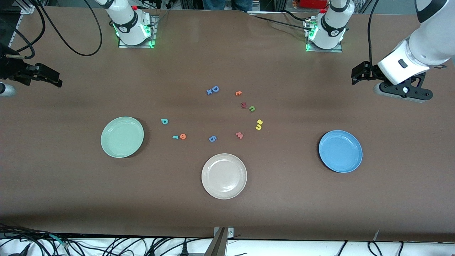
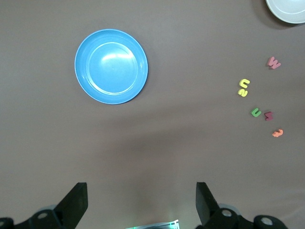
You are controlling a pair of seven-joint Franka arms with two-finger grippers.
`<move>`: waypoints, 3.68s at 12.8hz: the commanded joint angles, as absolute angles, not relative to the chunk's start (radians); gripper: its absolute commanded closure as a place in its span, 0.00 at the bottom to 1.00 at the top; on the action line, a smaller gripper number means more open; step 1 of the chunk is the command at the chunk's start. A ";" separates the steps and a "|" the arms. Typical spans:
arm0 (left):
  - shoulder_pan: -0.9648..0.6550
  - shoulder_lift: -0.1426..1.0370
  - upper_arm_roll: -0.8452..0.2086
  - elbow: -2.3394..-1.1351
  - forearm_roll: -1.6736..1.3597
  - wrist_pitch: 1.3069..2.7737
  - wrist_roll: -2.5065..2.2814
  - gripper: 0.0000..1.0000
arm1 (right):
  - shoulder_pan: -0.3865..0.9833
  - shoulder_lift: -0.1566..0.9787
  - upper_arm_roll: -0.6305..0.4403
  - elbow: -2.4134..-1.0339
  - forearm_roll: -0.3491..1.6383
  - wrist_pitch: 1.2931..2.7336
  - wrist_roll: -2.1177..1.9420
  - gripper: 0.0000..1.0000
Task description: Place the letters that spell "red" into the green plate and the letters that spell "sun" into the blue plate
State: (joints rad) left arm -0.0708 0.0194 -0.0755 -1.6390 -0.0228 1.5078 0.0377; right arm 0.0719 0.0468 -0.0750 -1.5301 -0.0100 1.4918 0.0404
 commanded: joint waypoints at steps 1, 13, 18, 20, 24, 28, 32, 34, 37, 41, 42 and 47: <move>-0.075 0.023 -0.074 -1.620 -0.034 1.488 0.032 0.00 | 0.072 0.045 -0.075 -1.522 -0.014 1.489 0.043 0.00; -0.077 0.025 -0.075 -1.626 -0.034 1.488 0.034 0.00 | 0.072 0.044 -0.074 -1.520 -0.014 1.486 0.048 0.00; -0.077 0.025 -0.075 -1.626 -0.035 1.488 0.035 0.00 | 0.074 0.044 -0.072 -1.520 -0.012 1.486 0.048 0.00; -0.078 0.025 -0.075 -1.626 -0.035 1.488 0.035 0.00 | 0.074 0.044 -0.072 -1.520 -0.011 1.485 0.048 0.00; -0.077 0.025 -0.075 -1.626 -0.035 1.488 0.037 0.00 | 0.072 0.044 -0.074 -1.520 -0.011 1.485 0.048 0.00; -0.077 0.025 -0.078 -1.626 -0.035 1.488 0.037 0.00 | 0.071 0.046 -0.075 -1.522 -0.011 1.485 0.044 0.00; -0.077 0.025 -0.078 -1.626 -0.035 1.488 0.040 0.00 | 0.071 0.046 -0.075 -1.520 -0.012 1.486 0.045 0.00; -0.077 0.025 -0.078 -1.626 -0.035 1.488 0.038 0.00 | 0.068 0.046 -0.077 -1.520 -0.012 1.486 0.043 0.00; -0.078 0.026 -0.078 -1.626 -0.046 1.489 0.044 0.00 | 0.066 0.046 -0.077 -1.522 -0.012 1.486 0.043 0.00; -0.110 0.055 -0.083 -1.615 -0.051 1.523 0.044 0.00 | 0.063 0.048 -0.078 -1.522 -0.012 1.486 0.041 0.00; -0.117 0.070 -0.083 -1.618 -0.051 1.543 0.044 0.00 | 0.063 0.048 -0.078 -1.522 -0.012 1.486 0.041 0.00; -0.219 0.234 -0.084 -1.621 -0.051 1.747 0.041 0.00 | 0.071 0.101 -0.077 -1.520 -0.009 1.493 0.051 0.00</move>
State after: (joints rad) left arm -0.1918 0.1634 -0.0909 -1.6448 -0.0230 1.6988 0.0379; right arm 0.0679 0.0575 -0.0796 -1.5328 -0.0098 1.4918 0.0409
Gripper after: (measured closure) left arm 0.000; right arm 0.000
